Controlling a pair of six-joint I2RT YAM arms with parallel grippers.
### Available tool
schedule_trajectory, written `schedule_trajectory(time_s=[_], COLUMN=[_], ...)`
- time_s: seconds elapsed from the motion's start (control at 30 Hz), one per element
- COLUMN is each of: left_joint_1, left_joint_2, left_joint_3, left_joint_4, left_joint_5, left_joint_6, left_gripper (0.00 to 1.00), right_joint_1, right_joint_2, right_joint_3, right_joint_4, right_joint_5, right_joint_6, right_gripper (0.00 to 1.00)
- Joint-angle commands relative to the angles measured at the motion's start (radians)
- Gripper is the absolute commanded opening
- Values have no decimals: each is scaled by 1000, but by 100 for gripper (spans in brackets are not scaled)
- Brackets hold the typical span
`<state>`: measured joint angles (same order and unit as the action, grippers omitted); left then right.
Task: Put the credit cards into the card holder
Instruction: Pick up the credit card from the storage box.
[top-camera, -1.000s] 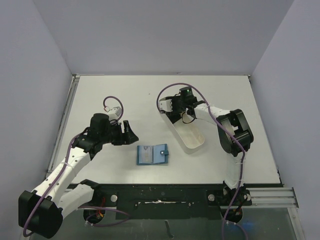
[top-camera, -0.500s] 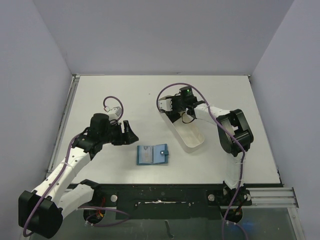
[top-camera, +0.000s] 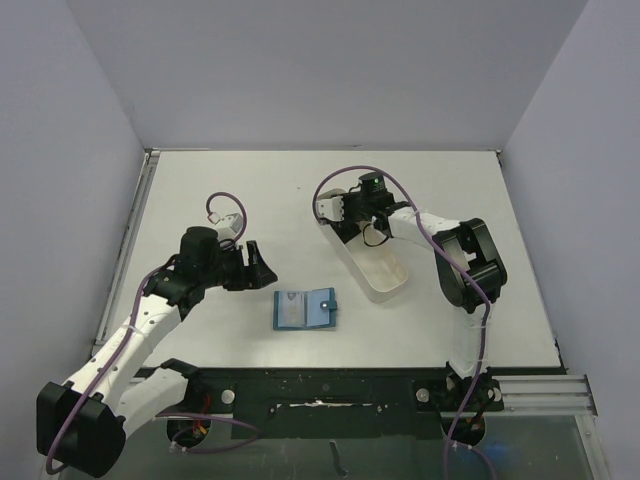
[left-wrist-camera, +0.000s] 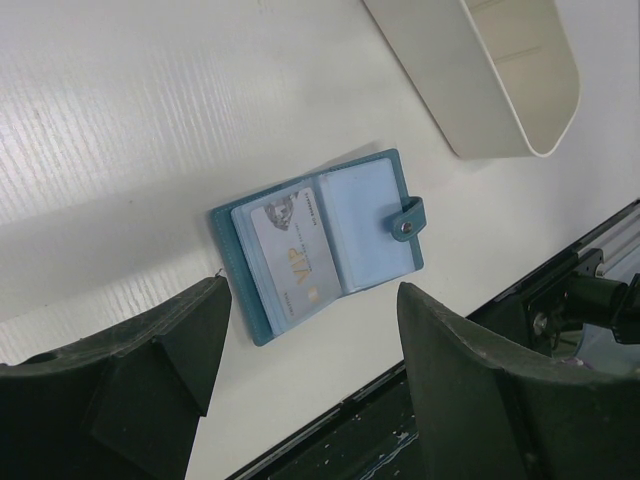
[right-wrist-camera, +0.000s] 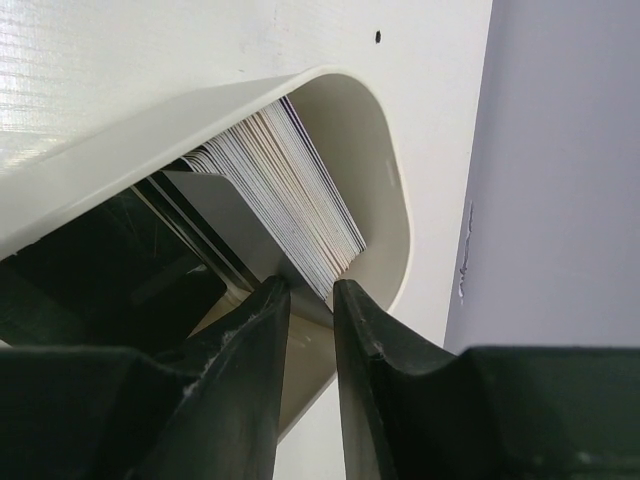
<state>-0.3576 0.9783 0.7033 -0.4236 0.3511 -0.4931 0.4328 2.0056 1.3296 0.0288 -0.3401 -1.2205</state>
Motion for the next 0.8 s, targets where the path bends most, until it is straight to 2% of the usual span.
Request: schedule_trajectory(time_s=[0.0, 0.17, 0.3, 0.4, 0.5, 0.77], left_joint_1=[11, 15, 23, 35, 45, 53], left_joint_2=[-23, -20, -16, -11, -8, -4], left_joint_3=[39, 36, 35, 32, 31, 26], left_joint_4=[25, 26, 29, 32, 37, 50], left_joint_5=[20, 24, 29, 39, 52, 80], left_joint_6=[5, 5, 5, 5, 5, 6], left_gripper=[66, 66, 66, 66, 66, 66], right_joint_1=[1, 1, 1, -1, 1, 5], right_joint_2=[-59, -80, -101, -121, -141, -224], right_joint_3=[1, -23, -38, -50, -58, -93], right_joint_4=[64, 62, 63, 47, 20, -52], right_joint_5=[-13, -7, 4, 6, 9, 26], right_joint_6=[2, -1, 2, -1, -4, 10], right_gripper=[24, 16, 13, 5, 0, 0])
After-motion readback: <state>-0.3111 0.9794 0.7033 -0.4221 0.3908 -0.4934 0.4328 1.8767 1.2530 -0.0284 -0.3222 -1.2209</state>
